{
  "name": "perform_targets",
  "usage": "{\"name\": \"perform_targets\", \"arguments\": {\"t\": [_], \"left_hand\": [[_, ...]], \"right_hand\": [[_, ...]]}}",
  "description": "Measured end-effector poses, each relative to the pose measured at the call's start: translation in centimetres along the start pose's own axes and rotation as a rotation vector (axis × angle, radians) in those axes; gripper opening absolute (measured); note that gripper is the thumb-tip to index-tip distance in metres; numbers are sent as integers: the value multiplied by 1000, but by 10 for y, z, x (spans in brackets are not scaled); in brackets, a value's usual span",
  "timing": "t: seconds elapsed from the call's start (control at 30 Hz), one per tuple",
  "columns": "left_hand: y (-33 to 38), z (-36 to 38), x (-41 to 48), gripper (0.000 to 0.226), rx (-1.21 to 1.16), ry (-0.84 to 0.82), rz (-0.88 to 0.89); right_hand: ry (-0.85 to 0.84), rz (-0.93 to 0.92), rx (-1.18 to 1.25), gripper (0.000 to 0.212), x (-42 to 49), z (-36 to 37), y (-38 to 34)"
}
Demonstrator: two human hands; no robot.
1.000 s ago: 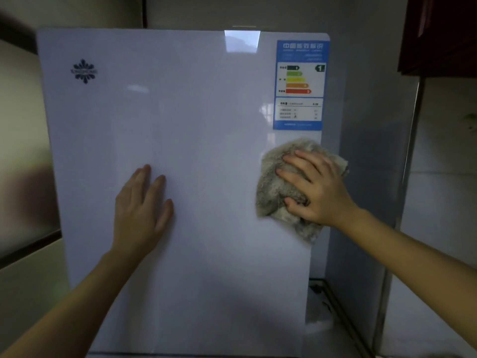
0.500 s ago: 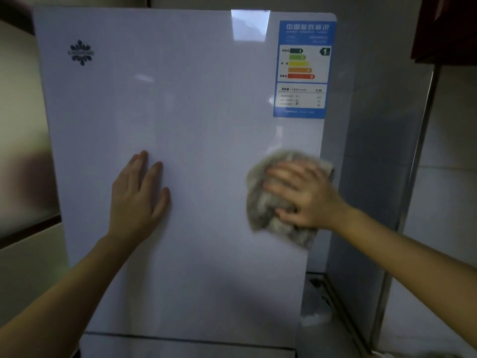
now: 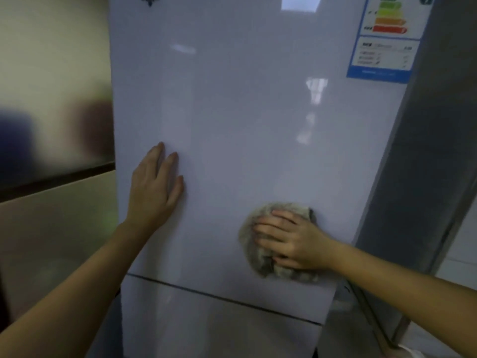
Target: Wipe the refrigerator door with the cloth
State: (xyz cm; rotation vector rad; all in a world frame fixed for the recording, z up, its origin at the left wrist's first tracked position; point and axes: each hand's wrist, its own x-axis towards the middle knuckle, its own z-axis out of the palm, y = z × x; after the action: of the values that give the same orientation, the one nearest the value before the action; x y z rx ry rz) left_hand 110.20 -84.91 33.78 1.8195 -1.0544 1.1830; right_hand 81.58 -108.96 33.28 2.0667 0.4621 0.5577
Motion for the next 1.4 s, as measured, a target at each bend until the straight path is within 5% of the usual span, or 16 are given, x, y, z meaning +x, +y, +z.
{"name": "perform_targets", "arguments": {"t": [0.3,0.43,0.67,0.73,1.13,1.27,1.4], "left_hand": [[-57,-3,-20,56,9,-34,37],[-78,-5,-15,56,-16,-20,13],[-107,-2,-13,56,-54,-9,55],[-112,2,-14,56,-69,1,84],[-123,14,-22,59,-159,-4,152],[-127,9,-29,57,-143,23,147],[-140,7,-63,56,-150,-6,102]], "right_hand": [[248,438,-68,56,118,-81,131],[255,525,-76,59,158,-76,116],[-46,-83,59,39,168,5,-9],[-49,-105,45,37,171,9,-13],[375,602,-97,55,281,-77,127],[239,442,-41,58,287,-47,71],[9,79,36,50,268,-10,8]]}}
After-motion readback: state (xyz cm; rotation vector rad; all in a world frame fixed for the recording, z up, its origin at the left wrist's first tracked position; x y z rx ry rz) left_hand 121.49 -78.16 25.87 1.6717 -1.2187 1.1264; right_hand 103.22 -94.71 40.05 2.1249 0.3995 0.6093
